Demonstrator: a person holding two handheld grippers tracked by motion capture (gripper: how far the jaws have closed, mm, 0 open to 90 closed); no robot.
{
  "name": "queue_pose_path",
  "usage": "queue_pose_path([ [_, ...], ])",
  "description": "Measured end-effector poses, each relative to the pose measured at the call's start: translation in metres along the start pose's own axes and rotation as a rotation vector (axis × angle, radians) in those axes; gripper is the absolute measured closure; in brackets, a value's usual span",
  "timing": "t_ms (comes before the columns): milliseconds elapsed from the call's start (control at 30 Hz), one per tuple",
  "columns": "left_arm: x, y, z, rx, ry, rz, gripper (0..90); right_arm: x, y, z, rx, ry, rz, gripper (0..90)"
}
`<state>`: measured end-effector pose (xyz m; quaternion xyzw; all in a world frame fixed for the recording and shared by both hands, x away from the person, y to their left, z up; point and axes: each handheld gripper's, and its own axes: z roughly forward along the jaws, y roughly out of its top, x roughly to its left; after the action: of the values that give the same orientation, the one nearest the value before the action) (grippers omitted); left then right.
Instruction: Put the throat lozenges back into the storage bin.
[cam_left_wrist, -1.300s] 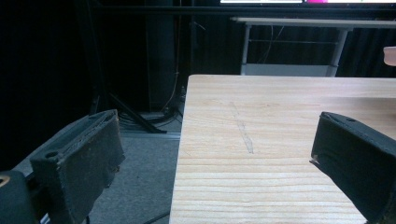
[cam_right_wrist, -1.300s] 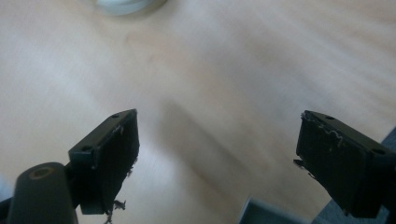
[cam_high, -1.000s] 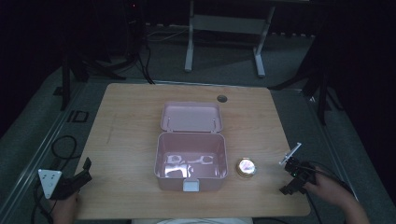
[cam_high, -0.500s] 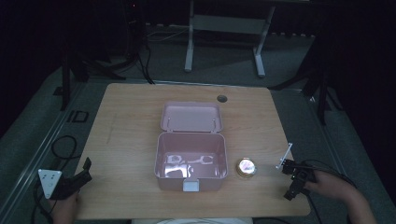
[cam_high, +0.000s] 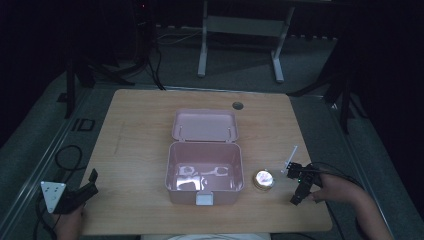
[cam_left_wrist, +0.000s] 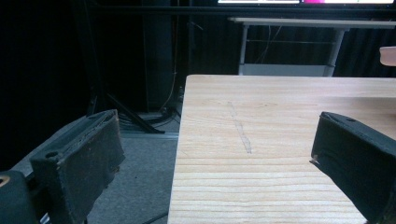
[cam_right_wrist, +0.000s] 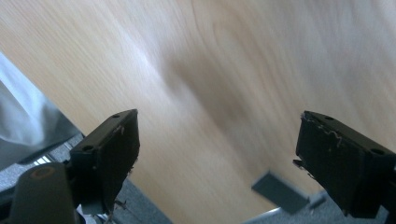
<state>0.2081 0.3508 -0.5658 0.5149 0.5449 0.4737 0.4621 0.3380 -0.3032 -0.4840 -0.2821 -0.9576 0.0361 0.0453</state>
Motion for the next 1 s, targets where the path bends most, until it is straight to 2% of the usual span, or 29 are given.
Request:
queue_pose_path([
  [67, 0.0, 0.0, 0.0, 0.0, 0.0, 0.0, 2.4, 0.0, 0.004, -0.001, -0.005, 0.004, -0.004, 13.2],
  [233, 0.001, 0.0, 0.0, -0.002, -0.002, -0.006, 2.5, -0.001, 0.027, -0.003, -0.018, -0.007, -0.02, 13.3],
  [467, 0.0, 0.0, 0.0, -0.002, -0.004, -0.005, 2.4, -0.001, 0.053, -0.002, -0.014, 0.01, -0.049, 13.1],
  [500, 0.001, 0.0, 0.0, -0.003, -0.004, -0.006, 2.5, 0.0, 0.061, -0.002, -0.026, 0.02, -0.046, 13.0],
  [700, 0.001, 0.0, 0.0, -0.004, -0.007, -0.008, 2.5, 0.0, 0.081, 0.002, -0.043, 0.022, -0.039, 12.5],
  [1000, 0.001, 0.0, 0.0, -0.004, -0.01, -0.007, 2.4, -0.004, 0.1, 0.018, -0.032, 0.056, -0.018, 12.9],
])
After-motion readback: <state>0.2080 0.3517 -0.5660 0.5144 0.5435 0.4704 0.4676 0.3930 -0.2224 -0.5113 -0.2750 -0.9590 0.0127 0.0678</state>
